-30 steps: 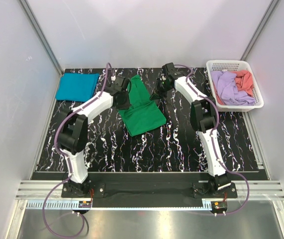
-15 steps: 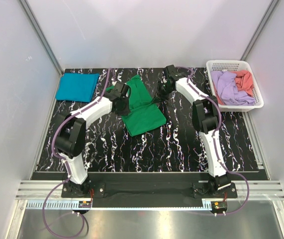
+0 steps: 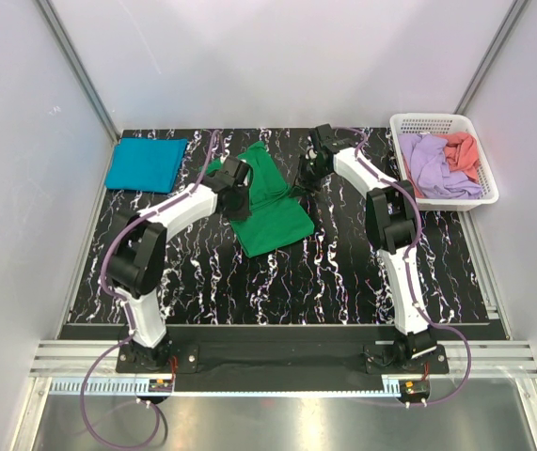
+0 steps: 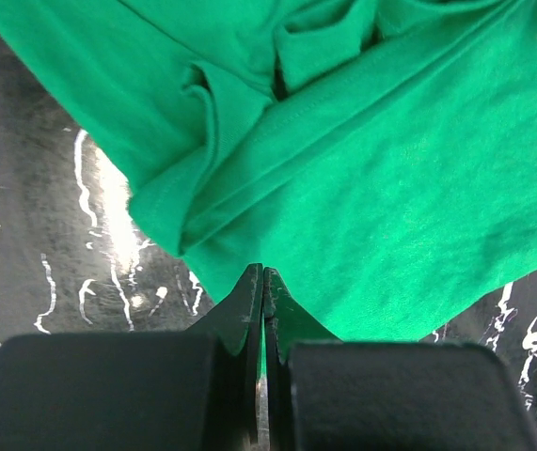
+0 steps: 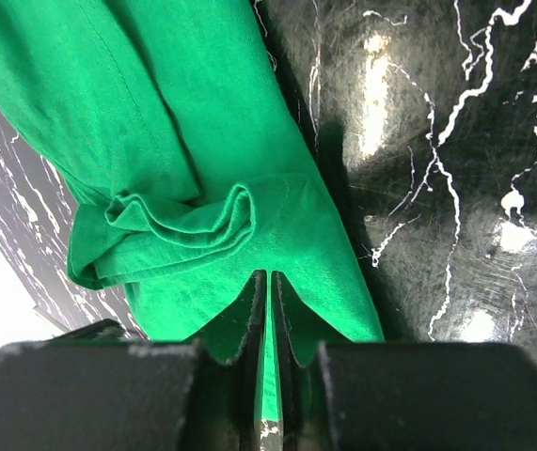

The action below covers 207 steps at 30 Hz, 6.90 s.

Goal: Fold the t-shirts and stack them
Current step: Fold the tshirt

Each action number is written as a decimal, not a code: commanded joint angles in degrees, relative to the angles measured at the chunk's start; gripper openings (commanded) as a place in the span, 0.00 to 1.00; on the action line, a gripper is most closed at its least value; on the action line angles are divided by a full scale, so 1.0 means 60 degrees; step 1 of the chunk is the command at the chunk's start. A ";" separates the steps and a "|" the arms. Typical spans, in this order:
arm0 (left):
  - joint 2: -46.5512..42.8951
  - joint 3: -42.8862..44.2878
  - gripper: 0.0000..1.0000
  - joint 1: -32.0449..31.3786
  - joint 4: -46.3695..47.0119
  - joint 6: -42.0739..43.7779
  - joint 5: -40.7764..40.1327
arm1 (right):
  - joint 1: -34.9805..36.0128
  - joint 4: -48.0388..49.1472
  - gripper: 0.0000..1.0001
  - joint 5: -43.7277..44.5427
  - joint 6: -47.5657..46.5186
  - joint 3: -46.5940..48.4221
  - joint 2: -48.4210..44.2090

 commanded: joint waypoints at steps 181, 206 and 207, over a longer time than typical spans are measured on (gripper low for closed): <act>-0.4707 -0.4508 0.32 0.0534 -0.1805 -0.4300 -0.1276 | 0.0082 0.1285 0.46 -0.1274 -0.0844 -0.6784 -0.4918; -0.3845 -0.5798 0.33 0.0944 0.0599 -0.3948 0.0790 | 0.1107 0.2079 0.38 -0.1716 -0.0608 -0.7400 -0.3554; -0.3976 -0.5739 0.34 0.1002 0.0424 -0.3905 0.0834 | 0.1093 0.1932 0.38 -0.1643 -0.0739 -0.7342 -0.3657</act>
